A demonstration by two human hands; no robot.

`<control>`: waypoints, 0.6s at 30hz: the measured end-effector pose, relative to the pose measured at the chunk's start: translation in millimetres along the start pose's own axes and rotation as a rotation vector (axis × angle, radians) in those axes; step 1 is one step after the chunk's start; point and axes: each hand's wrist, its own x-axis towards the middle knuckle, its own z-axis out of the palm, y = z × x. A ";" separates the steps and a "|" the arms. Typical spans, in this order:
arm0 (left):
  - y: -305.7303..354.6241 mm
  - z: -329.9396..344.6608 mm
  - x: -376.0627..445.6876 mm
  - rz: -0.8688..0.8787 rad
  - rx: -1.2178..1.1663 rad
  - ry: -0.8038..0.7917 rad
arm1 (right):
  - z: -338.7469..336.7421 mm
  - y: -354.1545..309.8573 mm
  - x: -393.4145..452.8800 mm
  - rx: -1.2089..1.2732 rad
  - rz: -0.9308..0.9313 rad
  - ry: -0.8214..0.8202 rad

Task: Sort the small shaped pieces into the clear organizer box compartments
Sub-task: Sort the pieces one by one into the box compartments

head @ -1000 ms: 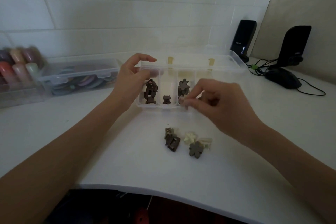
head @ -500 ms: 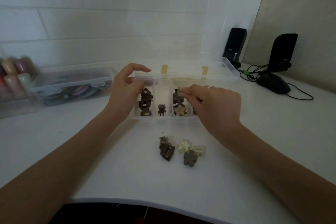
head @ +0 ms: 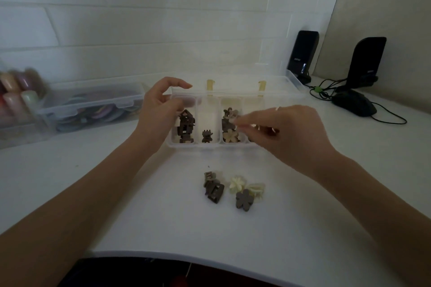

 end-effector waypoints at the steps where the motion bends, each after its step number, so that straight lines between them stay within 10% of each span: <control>1: -0.4 0.2 0.6 -0.003 -0.003 0.002 | -4.0 -0.2 -0.4 0.100 0.043 -0.126; 18: -4.9 -5.0 5.1 -0.018 0.009 0.008 | -11.9 -8.3 -2.4 0.254 0.097 -0.662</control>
